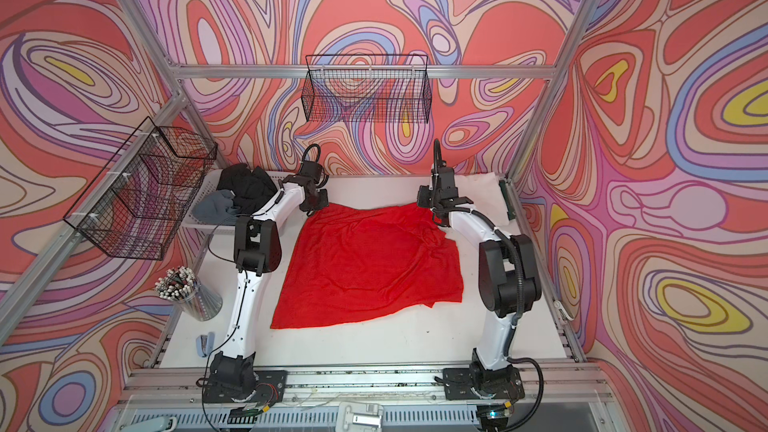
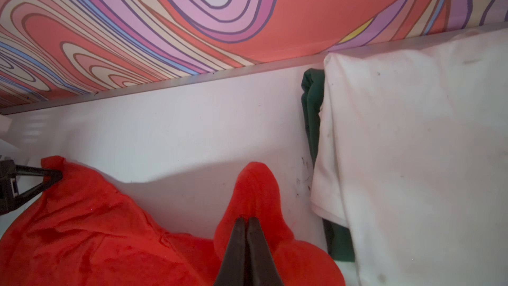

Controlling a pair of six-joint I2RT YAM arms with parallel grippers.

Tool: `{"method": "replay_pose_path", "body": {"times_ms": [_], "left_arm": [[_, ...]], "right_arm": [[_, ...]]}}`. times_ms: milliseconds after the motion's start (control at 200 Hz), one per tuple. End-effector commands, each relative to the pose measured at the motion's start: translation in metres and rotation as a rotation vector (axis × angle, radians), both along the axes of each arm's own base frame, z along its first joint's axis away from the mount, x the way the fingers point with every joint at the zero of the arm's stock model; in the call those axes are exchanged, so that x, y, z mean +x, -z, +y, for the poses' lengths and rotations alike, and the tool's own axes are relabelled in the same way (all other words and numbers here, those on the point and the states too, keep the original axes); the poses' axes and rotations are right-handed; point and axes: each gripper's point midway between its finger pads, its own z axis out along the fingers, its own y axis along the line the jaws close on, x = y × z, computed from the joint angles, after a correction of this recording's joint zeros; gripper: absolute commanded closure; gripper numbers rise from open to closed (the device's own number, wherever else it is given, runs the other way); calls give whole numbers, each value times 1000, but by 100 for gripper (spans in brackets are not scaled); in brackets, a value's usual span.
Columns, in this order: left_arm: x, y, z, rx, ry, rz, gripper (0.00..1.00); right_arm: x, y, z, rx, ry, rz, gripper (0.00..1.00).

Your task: Fold and stack the t-shirts

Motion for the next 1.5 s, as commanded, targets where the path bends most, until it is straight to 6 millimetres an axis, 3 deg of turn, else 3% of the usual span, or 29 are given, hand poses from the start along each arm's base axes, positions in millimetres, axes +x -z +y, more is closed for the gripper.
{"method": "replay_pose_path", "body": {"times_ms": [0,165,366,701,826,1062,1187,1317,1497], "left_arm": [[-27,-10,11,61,6,73,100],[-34,-47,19,83,1,-4,100],[-50,-74,25,86,-10,-46,100],[-77,-104,32,68,-44,-107,100],[-85,-107,34,60,-55,-116,100],[-100,-88,32,37,-55,-76,100],[-97,-81,27,17,-53,-59,100],[-77,-85,20,1,-43,-87,100],[-35,-97,19,43,-53,-129,100]], "right_arm": [[19,-9,-8,-59,15,-6,100],[51,-31,-2,-84,-9,-56,100],[77,-61,5,-127,-58,-143,100],[85,-90,18,-175,-152,-198,100],[78,-78,16,-167,-146,-163,100],[30,-20,8,-93,-83,-53,100],[18,3,6,-58,-55,-1,100],[27,10,5,-43,-32,27,100],[71,-19,8,-34,-6,-41,100]]}}
